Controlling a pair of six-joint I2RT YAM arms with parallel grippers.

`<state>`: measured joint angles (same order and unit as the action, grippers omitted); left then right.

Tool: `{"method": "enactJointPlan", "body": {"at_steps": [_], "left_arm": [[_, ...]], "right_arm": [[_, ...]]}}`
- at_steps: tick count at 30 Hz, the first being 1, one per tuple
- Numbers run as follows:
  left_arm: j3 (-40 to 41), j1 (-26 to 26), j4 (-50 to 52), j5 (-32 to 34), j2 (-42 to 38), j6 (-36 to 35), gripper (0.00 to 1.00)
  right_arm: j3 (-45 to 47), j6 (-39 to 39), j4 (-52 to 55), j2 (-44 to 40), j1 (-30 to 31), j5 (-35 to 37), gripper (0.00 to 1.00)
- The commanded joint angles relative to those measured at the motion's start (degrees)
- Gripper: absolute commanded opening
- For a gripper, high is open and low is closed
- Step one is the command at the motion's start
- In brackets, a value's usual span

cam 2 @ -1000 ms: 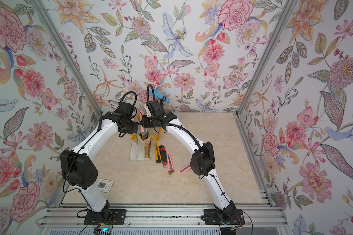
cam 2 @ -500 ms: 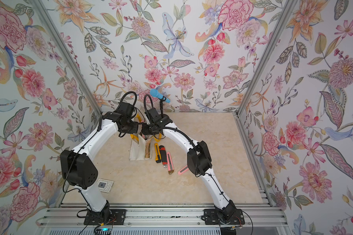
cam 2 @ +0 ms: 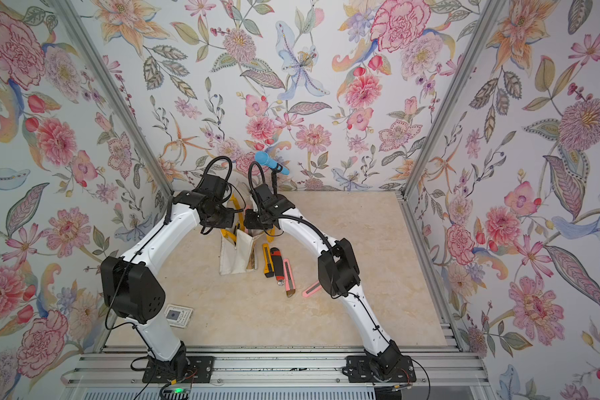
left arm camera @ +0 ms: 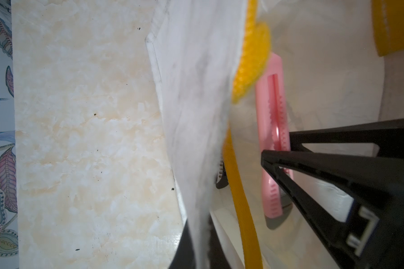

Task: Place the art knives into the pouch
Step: Place the utility knife in the pouch.

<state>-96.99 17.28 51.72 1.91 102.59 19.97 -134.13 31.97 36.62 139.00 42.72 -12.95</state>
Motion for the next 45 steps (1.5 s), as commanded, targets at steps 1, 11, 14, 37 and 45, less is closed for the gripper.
{"method": "enactJointPlan", "body": {"at_steps": [1, 11, 14, 37, 45], "left_arm": [[0.7, 0.7, 1.2, 0.7, -2.1, 0.6, 0.0], [0.4, 0.7, 1.3, 0.9, -1.6, 0.8, 0.0], [-0.1, 0.7, 1.3, 0.5, -1.1, 0.7, 0.0], [-7.1, 0.7, 2.8, -0.2, 4.6, -0.4, 0.0], [-9.7, 0.7, 4.8, -1.2, 7.0, -1.6, 0.0]], "right_arm": [[0.6, 0.1, 0.3, 1.6, -0.1, -0.9, 0.43], [1.4, -1.0, 0.3, -0.4, -0.4, -1.1, 0.51], [-0.1, -3.5, 0.3, -2.7, -0.8, -1.4, 0.5], [32.7, -12.9, -2.7, -28.9, -4.3, 12.0, 0.78], [51.0, -5.6, -5.0, -33.8, -4.4, 16.2, 0.8]]}}
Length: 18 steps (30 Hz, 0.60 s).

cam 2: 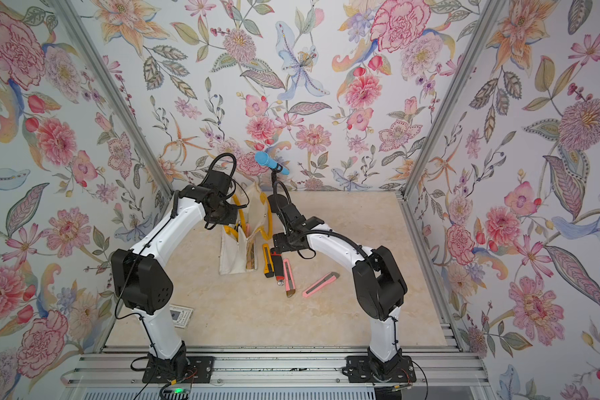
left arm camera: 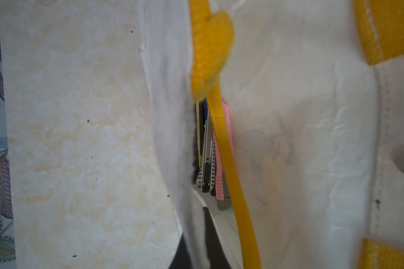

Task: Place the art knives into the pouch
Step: Place the utility knife in the pouch, then pick up the utility knife at the center of the board.

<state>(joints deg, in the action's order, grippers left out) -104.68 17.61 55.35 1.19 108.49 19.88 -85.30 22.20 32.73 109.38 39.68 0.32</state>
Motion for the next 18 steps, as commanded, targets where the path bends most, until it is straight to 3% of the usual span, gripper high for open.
{"method": "enactJointPlan", "body": {"at_steps": [1, 7, 18], "left_arm": [[-2.1, 0.3, 1.1, -0.5, 1.2, -1.7, 0.0], [-3.8, 0.3, 2.2, -1.0, 2.6, -2.9, 0.0], [-2.7, 0.1, 2.1, -2.1, 3.0, -4.2, 0.0]], "right_arm": [[3.7, 5.6, -1.1, -4.8, -1.6, 3.7, 0.8], [9.9, 16.2, -0.3, -8.3, -4.6, 3.5, 0.78], [12.5, 36.1, 10.7, -12.5, -7.8, 3.8, 0.75]]}}
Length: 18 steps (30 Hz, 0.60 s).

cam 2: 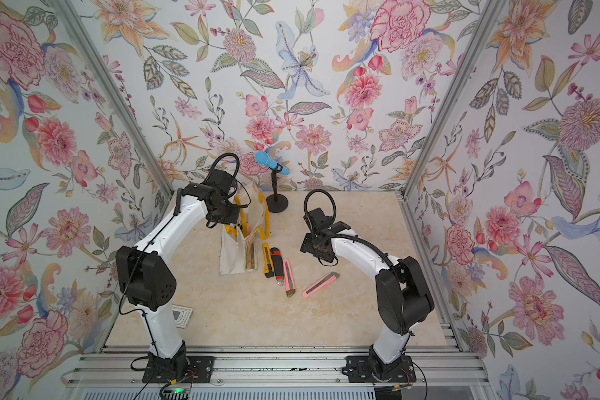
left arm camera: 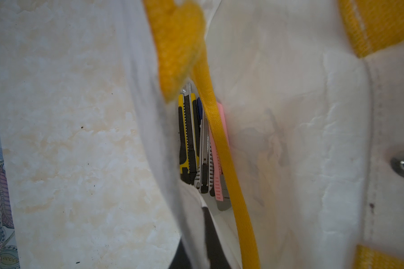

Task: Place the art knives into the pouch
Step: Pick up the utility knife at the center of the board.

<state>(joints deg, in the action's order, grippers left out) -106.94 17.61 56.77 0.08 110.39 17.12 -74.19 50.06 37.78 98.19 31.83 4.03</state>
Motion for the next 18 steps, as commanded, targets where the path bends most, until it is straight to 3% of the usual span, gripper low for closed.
{"method": "enactJointPlan", "body": {"at_steps": [1, 10, 18], "left_arm": [[-0.3, 0.1, 0.7, -1.0, 1.1, -1.7, 0.0], [2.9, 0.2, -1.5, -3.3, -0.9, -2.7, 0.0], [4.7, 0.1, -3.3, -3.6, -2.6, -2.9, 0.0]], "right_arm": [[2.2, 9.8, 6.0, -1.6, 0.0, 0.1, 0.75], [10.3, 19.9, 6.3, -4.1, -0.8, 1.5, 0.74], [11.4, 20.3, 6.3, -0.9, -1.6, 2.5, 0.75]]}}
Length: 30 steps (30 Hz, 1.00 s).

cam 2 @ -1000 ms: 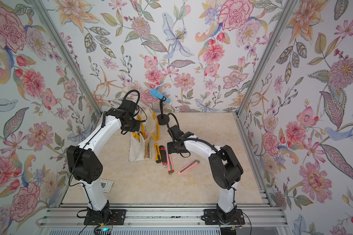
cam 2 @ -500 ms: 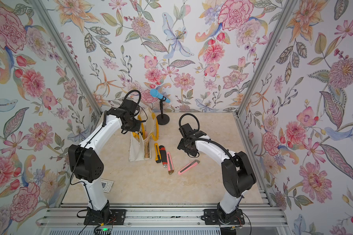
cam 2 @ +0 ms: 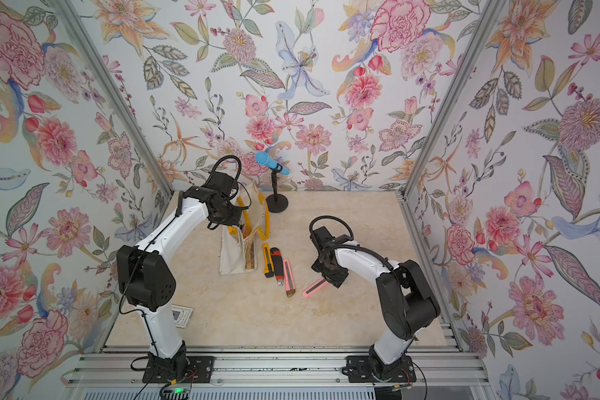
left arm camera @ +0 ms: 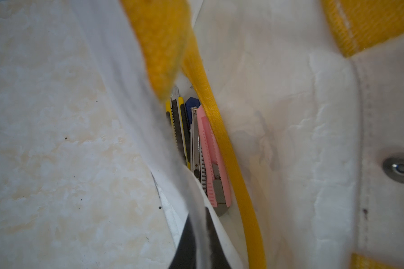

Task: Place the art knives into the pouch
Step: Pick up the utility knife at the center of the board.

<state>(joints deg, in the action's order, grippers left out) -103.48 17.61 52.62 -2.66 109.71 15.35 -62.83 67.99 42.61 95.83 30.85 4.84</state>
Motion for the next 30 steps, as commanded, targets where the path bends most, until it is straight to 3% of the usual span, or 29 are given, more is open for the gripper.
{"method": "enactJointPlan", "body": {"at_steps": [1, 22, 30], "left_arm": [[1.4, 0.1, 0.7, -0.9, -2.0, -1.2, 0.0], [2.3, 0.2, 0.5, 0.1, -3.0, -0.6, 0.0], [2.5, 0.2, 0.6, 0.2, -3.1, -0.4, 0.0]], "right_arm": [[-0.1, 2.4, 1.4, 2.0, -0.8, 1.7, 0.74], [-3.7, -0.6, 1.4, 11.4, -2.2, 1.4, 0.68], [-4.3, -1.2, 1.5, 13.0, -2.5, 1.4, 0.47]]}}
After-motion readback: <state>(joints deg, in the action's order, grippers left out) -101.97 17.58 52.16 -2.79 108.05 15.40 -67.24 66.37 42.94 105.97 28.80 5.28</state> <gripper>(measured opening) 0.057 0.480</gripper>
